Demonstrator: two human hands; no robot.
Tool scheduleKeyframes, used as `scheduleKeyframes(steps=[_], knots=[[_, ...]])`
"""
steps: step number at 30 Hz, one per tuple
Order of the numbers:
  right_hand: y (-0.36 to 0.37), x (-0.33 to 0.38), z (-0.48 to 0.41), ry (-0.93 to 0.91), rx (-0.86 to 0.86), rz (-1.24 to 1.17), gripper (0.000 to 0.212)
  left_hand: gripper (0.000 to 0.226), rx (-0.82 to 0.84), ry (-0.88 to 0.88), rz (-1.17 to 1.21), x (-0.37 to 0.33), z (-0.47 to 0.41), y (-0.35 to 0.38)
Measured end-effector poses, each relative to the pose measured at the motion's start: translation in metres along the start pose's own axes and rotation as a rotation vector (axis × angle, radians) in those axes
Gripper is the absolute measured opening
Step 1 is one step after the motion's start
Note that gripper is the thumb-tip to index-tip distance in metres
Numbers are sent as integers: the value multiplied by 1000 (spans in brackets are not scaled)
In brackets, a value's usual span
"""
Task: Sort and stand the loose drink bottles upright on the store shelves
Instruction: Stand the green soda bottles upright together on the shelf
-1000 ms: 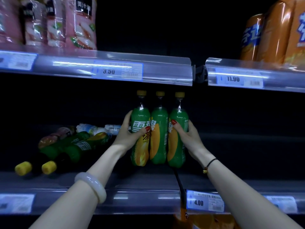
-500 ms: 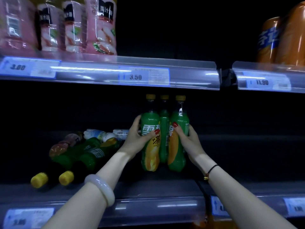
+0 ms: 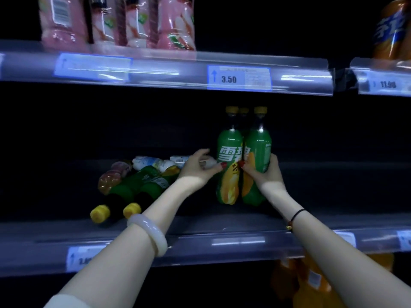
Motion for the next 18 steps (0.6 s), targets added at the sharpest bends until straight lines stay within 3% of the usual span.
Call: scheduleKeyframes(steps=[3,5,7,11,18], knots=[[2,-3,6,14,-53,39,70,47,-208,-97,-626,9,12,-55],[4,-4,11,-1,-94,77,71,60,-101,-323,-1030,23,26,-79],[5,-3,17,-22,-132,96,73,76,81,-462,-1191,37,36,-84],[6,1,27,-49,-116,50,66,86,200,-451,-1191,44,39,-76],[4,0,28,-55,-107,30,67,72,-88,-130,-725,15,58,-68]])
Point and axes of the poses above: each hand's wrist, its own z-axis away from the middle knuckle, its own y-axis out of the palm, x = y × z, the point moved 5 cm from there along -z, towards the middle knuckle, and after that the axes turned 2 degrees about z, right-handed, at the moved point
